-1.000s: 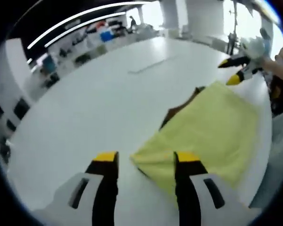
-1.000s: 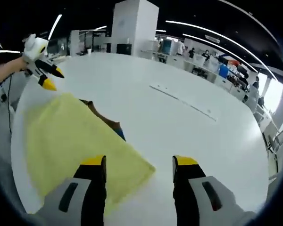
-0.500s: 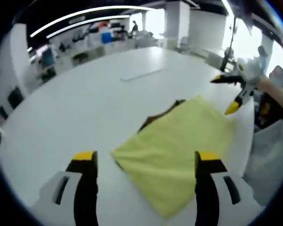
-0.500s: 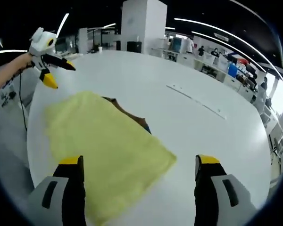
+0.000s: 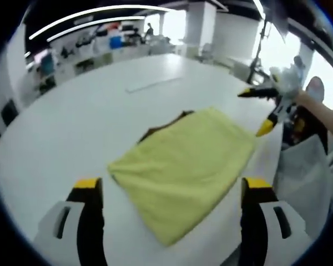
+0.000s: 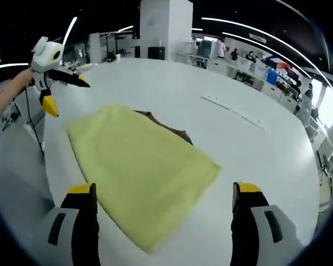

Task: Fold the garment on the visible template until the final outline fits inside the template.

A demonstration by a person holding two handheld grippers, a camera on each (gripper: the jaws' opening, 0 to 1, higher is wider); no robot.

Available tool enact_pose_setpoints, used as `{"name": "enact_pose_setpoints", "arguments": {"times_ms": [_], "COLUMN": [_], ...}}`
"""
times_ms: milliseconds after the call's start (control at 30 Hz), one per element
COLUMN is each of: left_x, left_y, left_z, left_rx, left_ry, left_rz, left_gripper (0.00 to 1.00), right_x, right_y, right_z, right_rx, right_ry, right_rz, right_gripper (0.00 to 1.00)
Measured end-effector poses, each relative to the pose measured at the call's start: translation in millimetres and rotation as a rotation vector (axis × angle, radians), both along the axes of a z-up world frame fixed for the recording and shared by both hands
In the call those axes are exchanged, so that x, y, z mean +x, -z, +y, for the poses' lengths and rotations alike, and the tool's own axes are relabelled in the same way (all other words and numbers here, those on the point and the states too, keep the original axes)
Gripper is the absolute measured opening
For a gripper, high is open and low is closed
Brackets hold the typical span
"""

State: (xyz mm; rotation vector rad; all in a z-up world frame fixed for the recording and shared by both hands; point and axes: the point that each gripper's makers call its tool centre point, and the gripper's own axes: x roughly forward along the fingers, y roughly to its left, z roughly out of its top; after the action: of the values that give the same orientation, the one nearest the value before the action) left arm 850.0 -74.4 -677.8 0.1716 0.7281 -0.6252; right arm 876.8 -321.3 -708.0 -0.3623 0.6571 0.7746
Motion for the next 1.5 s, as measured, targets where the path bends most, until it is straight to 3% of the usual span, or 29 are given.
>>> {"name": "enact_pose_setpoints", "arguments": {"times_ms": [233, 367, 533, 767, 1033, 1500], "left_x": [-15.4, -28.3, -33.1, -39.0, -52.5, -57.5], "left_y": [12.3, 13.0, 15.0, 16.3, 17.5, 23.9], "left_z": [0, -6, 0, -4, 3, 10], "left_rx": [0.037, -0.026, -0.02, -0.048, -0.014, -0.023], "left_ry": [-0.025, -0.001, 0.008, 0.051, 0.13, 0.103], "left_rz": [0.013, 0.034, 0.024, 0.033, 0.035, 0.044], "left_gripper": [1.0, 1.0, 1.0, 1.0, 1.0, 1.0], "right_x": [-28, -40, -51, -58, -65, -81], "right_y": [1.7, 5.3, 0.7, -1.2, -0.3, -3.2], "right_z": [4, 2, 5, 6, 9, 22], "right_rx": [-0.024, -0.061, -0.04, -0.05, -0.049, -0.058], "right_ry": [-0.002, 0.016, 0.057, 0.101, 0.133, 0.111], "right_rz": [0.014, 0.013, 0.013, -0.01, -0.015, -0.022], "right_gripper": [1.0, 1.0, 1.0, 1.0, 1.0, 1.0]}}
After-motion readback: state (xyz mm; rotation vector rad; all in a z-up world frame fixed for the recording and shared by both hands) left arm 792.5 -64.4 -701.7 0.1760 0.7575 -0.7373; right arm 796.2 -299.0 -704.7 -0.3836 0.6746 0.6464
